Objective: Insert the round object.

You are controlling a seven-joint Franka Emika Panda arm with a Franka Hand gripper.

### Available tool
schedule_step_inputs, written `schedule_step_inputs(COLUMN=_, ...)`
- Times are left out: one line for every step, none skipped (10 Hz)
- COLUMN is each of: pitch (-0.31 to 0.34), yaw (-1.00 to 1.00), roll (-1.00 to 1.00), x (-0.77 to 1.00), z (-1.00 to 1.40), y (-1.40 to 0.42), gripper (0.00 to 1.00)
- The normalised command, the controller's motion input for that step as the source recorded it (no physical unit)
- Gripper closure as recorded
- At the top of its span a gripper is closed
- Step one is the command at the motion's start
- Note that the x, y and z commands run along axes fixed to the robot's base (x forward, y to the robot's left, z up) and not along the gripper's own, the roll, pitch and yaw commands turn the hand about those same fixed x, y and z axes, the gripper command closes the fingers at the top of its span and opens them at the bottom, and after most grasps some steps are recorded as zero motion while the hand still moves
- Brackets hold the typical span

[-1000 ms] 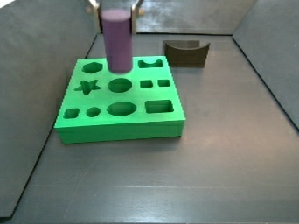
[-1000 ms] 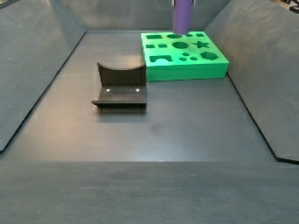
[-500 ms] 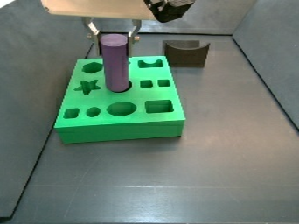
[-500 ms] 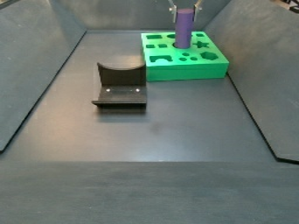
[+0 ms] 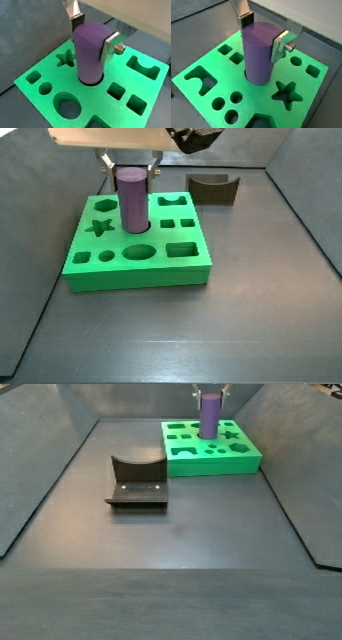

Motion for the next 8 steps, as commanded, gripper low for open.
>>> schedule_step_inputs(pitch=-0.101, yaw=0.00, roll=-0.01, x=0.02, z=-1.00, y=-0.08, gripper=1.00)
schedule_step_inputs(pitch=-0.086, yaw=0.00, roll=0.00, x=0.11, z=-1.00, y=-0.09, gripper=1.00)
schedule_step_inputs(pitch=-0.079, yaw=0.00, roll=-0.01, x=0.20, z=-1.00, y=-0.19, gripper=1.00)
schedule_step_inputs(pitch=-0.076, yaw=0.00, roll=-0.03, x=0.11, z=-1.00, y=-0.13, gripper=1.00)
schedule_step_inputs(pitch=-0.060, yaw=0.00, roll=0.00, x=0.00, z=-1.00, y=-0.04, gripper=1.00)
schedule_step_inputs(pitch=-0.073, yaw=0.05, roll=0.04, x=-0.01, z=-1.00, y=-0.01, gripper=1.00)
schedule_step_inputs(pitch=-0.149, yaw=0.00, roll=-0.30, x=0.00, z=-0.52, y=0.08, gripper=1.00)
schedule_step_inputs(pitch=-0.039, yaw=0.11, roll=0.12, x=0.00, z=-0.11, y=-0.28, gripper=1.00)
